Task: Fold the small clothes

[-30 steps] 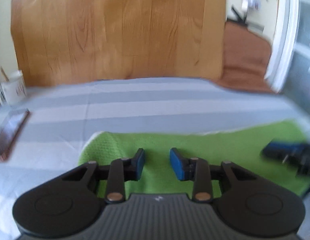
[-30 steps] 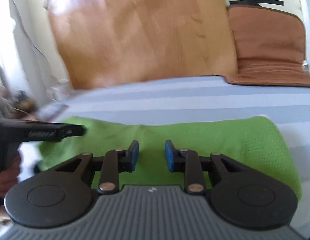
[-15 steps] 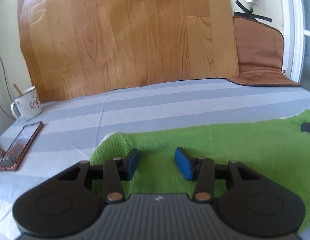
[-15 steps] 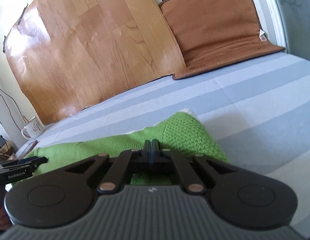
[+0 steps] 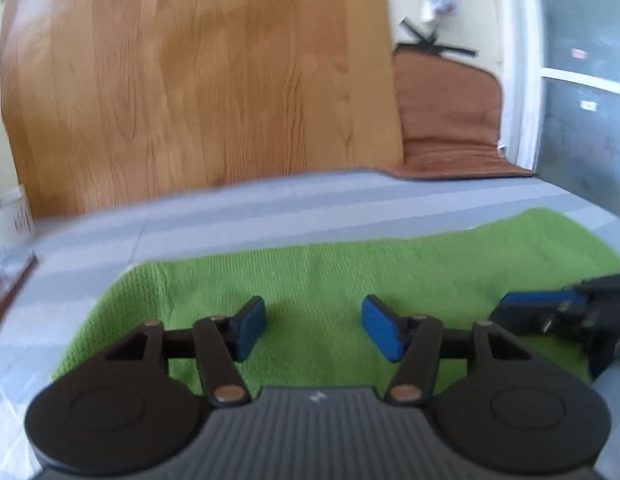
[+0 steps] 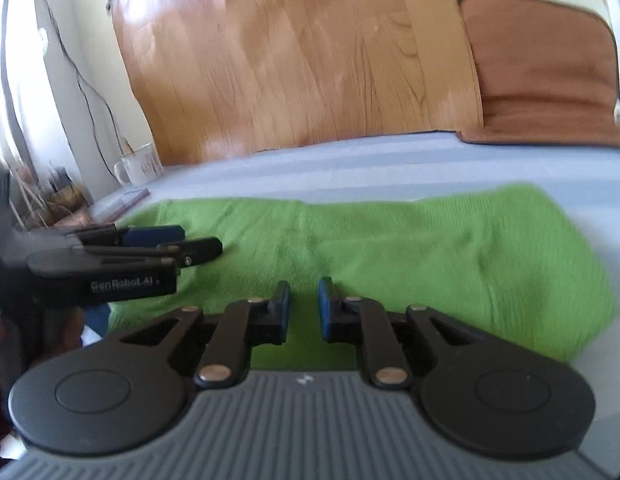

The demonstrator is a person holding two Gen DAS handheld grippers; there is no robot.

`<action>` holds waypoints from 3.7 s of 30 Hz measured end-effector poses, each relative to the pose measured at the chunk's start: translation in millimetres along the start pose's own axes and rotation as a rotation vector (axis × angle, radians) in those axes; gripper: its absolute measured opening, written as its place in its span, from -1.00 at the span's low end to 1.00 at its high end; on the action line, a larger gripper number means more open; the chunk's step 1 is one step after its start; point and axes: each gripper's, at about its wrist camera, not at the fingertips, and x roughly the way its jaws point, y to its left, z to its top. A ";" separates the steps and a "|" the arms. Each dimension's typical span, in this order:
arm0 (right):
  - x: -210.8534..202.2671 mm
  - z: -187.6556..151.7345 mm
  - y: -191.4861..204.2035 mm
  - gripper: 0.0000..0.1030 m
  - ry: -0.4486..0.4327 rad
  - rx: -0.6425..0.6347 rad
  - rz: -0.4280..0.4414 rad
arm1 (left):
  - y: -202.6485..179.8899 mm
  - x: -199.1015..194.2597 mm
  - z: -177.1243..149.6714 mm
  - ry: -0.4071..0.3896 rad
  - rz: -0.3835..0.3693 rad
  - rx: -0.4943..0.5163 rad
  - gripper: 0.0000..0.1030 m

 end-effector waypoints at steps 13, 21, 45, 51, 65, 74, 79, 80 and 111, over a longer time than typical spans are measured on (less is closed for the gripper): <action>-13.6 -22.9 -28.3 -0.70 -0.077 0.217 0.146 | 2.6 -1.7 2.0 0.000 0.014 -0.007 0.26; -15.6 -24.1 -32.5 -0.70 -0.081 0.223 0.149 | 5.4 1.3 3.4 0.014 0.034 -0.020 0.57; -13.8 -22.0 -31.1 -0.70 -0.079 0.217 0.130 | 14.8 10.2 4.9 0.067 0.050 -0.078 1.00; -14.1 -23.6 -29.4 -0.70 -0.084 0.207 0.121 | 14.7 10.1 6.1 0.079 0.047 -0.062 1.00; -101.5 -33.7 -73.3 -0.06 -0.231 0.360 -0.008 | 22.1 -8.2 3.6 0.020 -0.009 -0.071 0.99; -103.4 -33.5 -109.0 0.20 -0.157 0.495 -0.143 | 30.0 -12.2 4.7 0.011 -0.094 -0.111 0.69; -56.3 -18.5 -108.5 0.11 -0.090 0.531 -0.078 | 28.7 -7.6 4.2 0.037 -0.056 -0.103 0.45; -52.9 -17.3 -108.7 -0.05 -0.083 0.546 -0.069 | 26.5 -6.9 4.3 0.037 -0.047 -0.091 0.43; 100.9 55.3 143.3 -0.23 0.209 -0.227 0.356 | 186.9 -78.1 8.7 -0.105 -0.046 -0.549 0.99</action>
